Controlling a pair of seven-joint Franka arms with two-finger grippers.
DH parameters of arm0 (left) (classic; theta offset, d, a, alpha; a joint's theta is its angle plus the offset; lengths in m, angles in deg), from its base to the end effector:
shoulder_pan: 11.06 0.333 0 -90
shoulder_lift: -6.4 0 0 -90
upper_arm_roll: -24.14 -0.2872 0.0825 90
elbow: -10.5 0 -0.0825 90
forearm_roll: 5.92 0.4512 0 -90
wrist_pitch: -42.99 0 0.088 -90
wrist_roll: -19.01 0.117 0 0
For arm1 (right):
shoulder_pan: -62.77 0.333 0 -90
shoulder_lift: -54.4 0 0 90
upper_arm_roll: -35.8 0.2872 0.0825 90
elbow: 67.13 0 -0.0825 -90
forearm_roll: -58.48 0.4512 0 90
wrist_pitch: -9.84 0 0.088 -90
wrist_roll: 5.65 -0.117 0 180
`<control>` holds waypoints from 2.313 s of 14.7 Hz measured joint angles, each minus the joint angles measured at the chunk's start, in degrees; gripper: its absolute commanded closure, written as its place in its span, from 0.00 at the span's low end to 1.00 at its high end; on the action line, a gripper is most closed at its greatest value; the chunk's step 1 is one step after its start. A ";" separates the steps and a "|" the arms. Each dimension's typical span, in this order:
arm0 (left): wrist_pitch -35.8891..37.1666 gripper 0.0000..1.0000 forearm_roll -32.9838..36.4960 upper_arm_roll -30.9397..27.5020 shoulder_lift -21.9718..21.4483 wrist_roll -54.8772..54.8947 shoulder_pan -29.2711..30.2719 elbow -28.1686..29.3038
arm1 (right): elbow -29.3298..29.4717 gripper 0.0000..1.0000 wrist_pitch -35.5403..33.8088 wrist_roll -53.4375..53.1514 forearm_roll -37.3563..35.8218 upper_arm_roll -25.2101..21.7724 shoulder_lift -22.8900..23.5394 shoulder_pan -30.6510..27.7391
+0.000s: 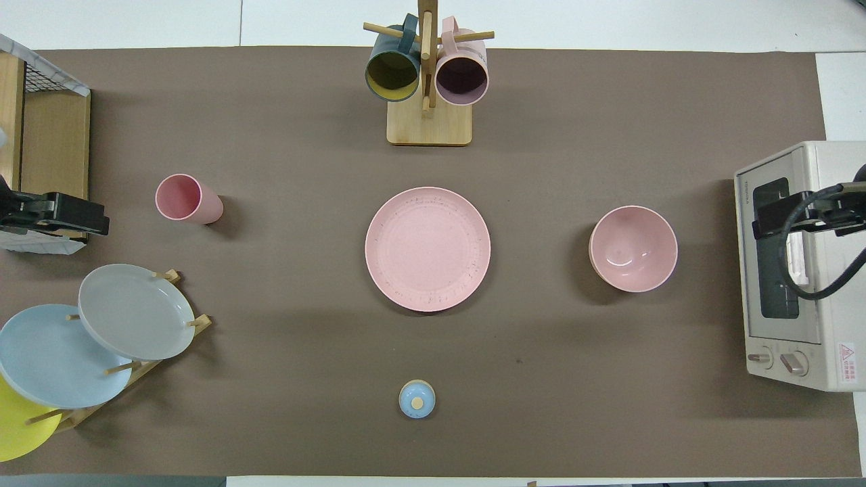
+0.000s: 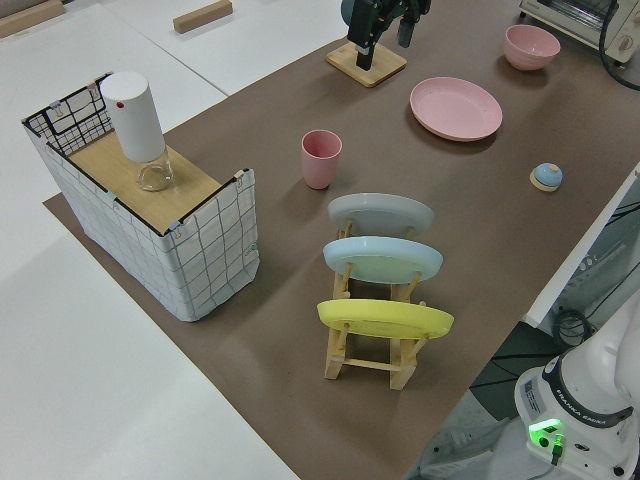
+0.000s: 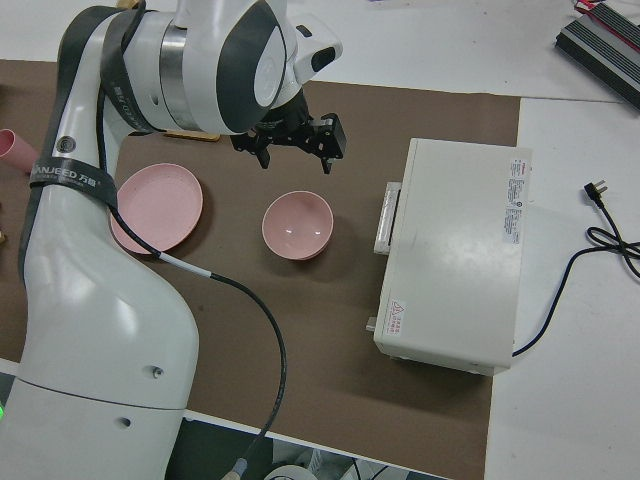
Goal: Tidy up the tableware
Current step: 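Reach the right gripper toward the pink bowl, then grasp the rim of the pink bowl with the right gripper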
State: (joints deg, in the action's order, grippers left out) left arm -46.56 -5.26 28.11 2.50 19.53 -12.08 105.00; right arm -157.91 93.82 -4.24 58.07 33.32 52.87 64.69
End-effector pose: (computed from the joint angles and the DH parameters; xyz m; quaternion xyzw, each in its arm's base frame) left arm 0.5984 -0.0520 0.5842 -0.9988 0.0480 0.0089 0.0085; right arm 0.6017 -0.0071 0.5861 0.9989 0.0072 -0.0460 0.0022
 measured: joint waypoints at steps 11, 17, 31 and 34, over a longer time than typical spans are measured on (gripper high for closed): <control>0.00 0.00 0.00 0.00 0.00 0.00 0.00 0.00 | -1.90 0.00 6.47 -0.03 2.70 4.44 0.16 0.00; 0.00 0.00 0.00 0.00 0.00 0.00 0.00 0.00 | -10.56 0.00 21.99 -4.69 2.65 11.29 7.76 0.74; 0.00 0.00 0.00 0.00 -0.01 0.00 0.00 0.00 | -36.17 0.23 46.70 -6.02 2.10 14.37 5.94 0.63; 0.00 0.00 0.00 0.00 -0.01 0.00 0.00 0.00 | -37.61 0.53 47.87 -4.97 -1.54 14.36 5.94 0.49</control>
State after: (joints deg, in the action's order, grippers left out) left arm -46.56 -5.26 28.11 2.50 19.52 -12.08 105.00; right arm -195.52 141.69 -9.21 56.53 47.69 58.81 65.17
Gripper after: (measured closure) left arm 0.000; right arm 0.220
